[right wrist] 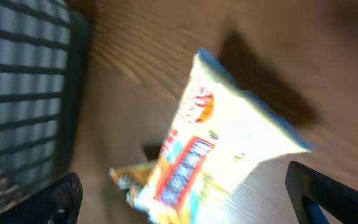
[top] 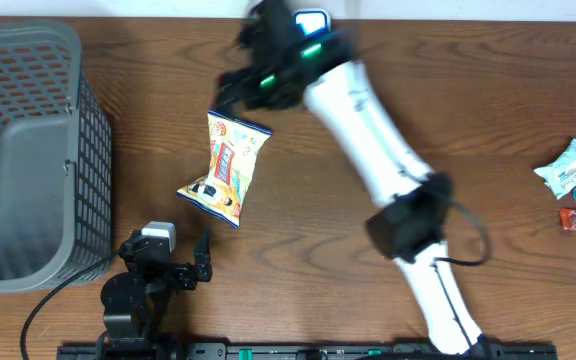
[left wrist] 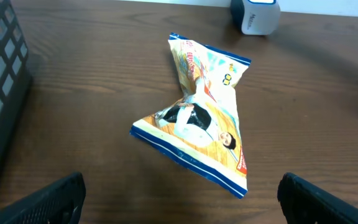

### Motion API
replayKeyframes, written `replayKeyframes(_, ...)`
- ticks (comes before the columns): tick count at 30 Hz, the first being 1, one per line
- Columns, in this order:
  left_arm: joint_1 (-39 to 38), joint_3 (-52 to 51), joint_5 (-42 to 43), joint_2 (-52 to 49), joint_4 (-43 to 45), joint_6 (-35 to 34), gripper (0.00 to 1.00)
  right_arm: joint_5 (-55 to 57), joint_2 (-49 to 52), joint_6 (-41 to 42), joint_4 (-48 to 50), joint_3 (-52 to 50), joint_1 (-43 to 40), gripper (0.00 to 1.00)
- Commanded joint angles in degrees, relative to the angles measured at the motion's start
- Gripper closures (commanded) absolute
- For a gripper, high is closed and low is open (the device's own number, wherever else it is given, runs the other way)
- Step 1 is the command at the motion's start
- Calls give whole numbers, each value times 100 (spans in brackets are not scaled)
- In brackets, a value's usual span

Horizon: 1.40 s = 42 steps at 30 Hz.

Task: Scan the item barcode
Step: 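Move the right gripper left and grasp the printed snack bag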

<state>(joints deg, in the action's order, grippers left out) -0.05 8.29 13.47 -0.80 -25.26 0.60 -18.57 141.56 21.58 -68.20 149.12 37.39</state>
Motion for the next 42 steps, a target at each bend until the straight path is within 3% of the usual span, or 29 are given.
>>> replayKeyframes(1,20,-83,46,13,-92,-26,2,1547,435,540,221,-11,638,1)
replayKeyframes(6,20,-83,46,13,-92,-26,1,2968,911,717,81,-11,1178,1)
replayKeyframes(7,20,-83,46,13,-92,-26,1,3165,1019,796,-4,-11,1237,10)
replayKeyframes(9,20,-83,46,13,-92,-28,2,3591,1172,1084,-332,-11,1316,44)
replayKeyframes(10,20,-83,46,13,-92,-26,2,3884,1215,1320,-675,-11,1335,75)
replayKeyframes(11,20,-83,46,13,-90,-26,1,4127,1217,1510,-968,-11,1333,92)
replayKeyframes(12,20,-83,46,13,-92,-26,2,4498,1211,1740,-1377,-11,1322,99)
replayKeyframes(17,20,-83,46,13,-92,-26,1,5930,1180,2511,-2916,-17,1178,99)
replayKeyframes(20,20,-83,46,13,-92,-26,2,5958,1178,1602,-2914,-39,1104,99)
replayKeyframes(27,20,-83,46,13,-92,-26,1,5508,863,1266,-2911,-31,863,99)
replayKeyframes(29,20,-83,46,13,-90,-26,1,4771,557,863,-2870,-31,715,99)
replayKeyframes(31,20,-83,46,13,-92,-26,2,3477,223,-149,-2771,-31,518,99)
replayKeyframes(35,20,-83,46,13,-92,-26,2,-557,-315,-3392,-2916,-48,-9,99)
replayKeyframes(38,20,-83,46,13,-92,-26,1,-1934,-511,-3711,-2911,-92,-409,99)
replayKeyframes(42,20,-83,46,13,-92,-26,1,-2951,-514,-3709,-2911,-116,-741,99)
